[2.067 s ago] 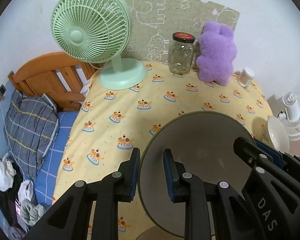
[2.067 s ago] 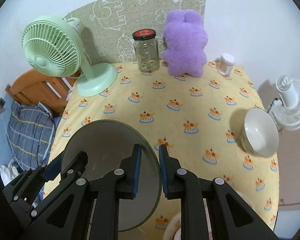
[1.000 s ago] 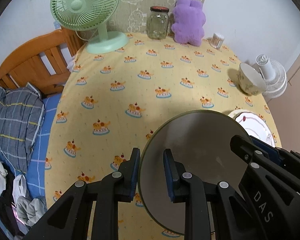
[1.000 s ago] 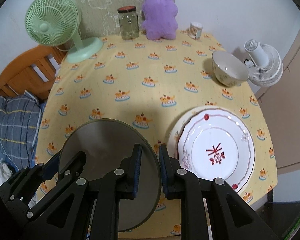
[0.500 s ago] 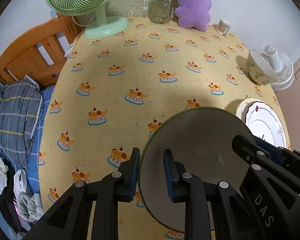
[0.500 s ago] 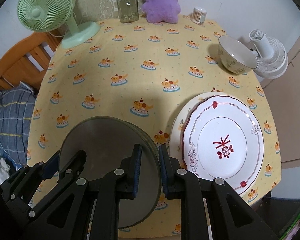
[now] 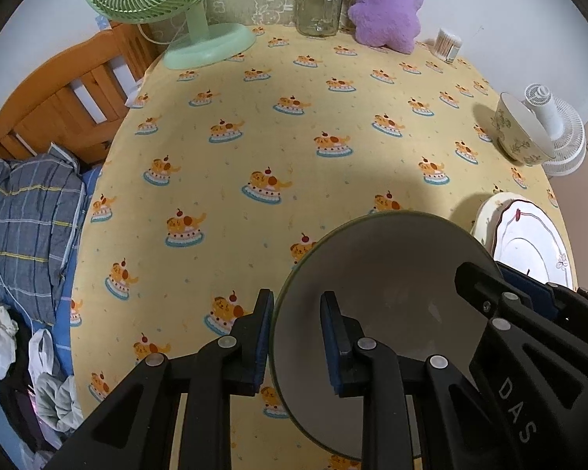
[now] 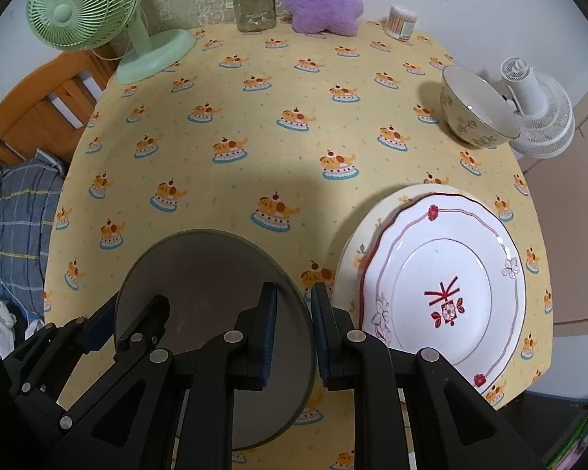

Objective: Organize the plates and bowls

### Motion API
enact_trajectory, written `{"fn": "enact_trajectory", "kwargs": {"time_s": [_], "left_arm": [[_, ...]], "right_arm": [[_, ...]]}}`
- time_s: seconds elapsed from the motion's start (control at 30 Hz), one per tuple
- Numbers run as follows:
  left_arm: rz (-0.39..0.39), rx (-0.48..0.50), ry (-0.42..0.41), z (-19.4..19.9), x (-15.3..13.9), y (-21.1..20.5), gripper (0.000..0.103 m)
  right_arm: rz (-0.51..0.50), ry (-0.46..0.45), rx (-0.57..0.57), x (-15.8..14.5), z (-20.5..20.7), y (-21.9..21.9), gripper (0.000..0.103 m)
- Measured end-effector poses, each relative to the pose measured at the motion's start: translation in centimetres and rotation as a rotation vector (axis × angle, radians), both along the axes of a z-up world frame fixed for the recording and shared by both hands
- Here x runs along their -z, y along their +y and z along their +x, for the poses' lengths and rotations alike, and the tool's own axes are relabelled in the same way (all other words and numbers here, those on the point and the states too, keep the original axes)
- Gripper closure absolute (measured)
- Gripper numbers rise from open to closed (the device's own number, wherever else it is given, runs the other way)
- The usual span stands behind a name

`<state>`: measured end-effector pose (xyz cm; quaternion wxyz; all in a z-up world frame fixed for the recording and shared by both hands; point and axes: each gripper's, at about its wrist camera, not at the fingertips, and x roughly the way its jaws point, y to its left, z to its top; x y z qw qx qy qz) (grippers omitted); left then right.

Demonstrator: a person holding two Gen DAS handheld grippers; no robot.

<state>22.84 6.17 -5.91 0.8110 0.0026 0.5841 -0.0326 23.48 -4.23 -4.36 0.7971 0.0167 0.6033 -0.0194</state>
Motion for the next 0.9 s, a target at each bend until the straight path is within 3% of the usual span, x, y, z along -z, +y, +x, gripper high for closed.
{"fn": "enact_trajectory", "kwargs": {"time_s": [0.23, 0.43, 0.5, 0.6, 0.67, 0.73, 0.77, 0.9], "left_arm": [[0.001, 0.006, -0.01, -0.6, -0.1, -0.1, 0.078], [-0.041, 0.004, 0.006, -1.4, -0.3, 0.2, 0.056], [-0.043, 0.001, -0.001, -1.8, -0.5, 0.4, 0.042], [-0.049, -0.001, -0.009, -2.2, -1.0, 0.9, 0.03], [-0.053, -0.002, -0.022, -2.7, -1.4, 1.3, 0.026], [-0.06, 0.001, -0.03, -2.9, -1.7, 1.7, 0.025], [-0.064, 0.004, -0.035, -3.1, -1.9, 1.8, 0.024], [-0.071, 0.027, -0.061, -3.9, -2.9, 1.7, 0.023]], "right_arm": [[0.001, -0.001, -0.009, 0.2, -0.8, 0.0, 0.079], [0.024, 0.008, 0.004, 0.1, -1.4, -0.3, 0.077], [0.017, -0.014, 0.012, -0.2, -1.9, -0.4, 0.077], [0.01, -0.035, 0.026, -0.8, -2.6, -0.4, 0.077], [0.009, -0.05, 0.041, -1.3, -3.2, -0.6, 0.071], [0.015, -0.074, 0.063, -1.9, -3.9, -0.8, 0.052], [0.016, -0.083, 0.072, -2.1, -4.2, -0.9, 0.047], [0.018, -0.107, 0.093, -3.0, -5.2, -1.4, 0.039]]}}
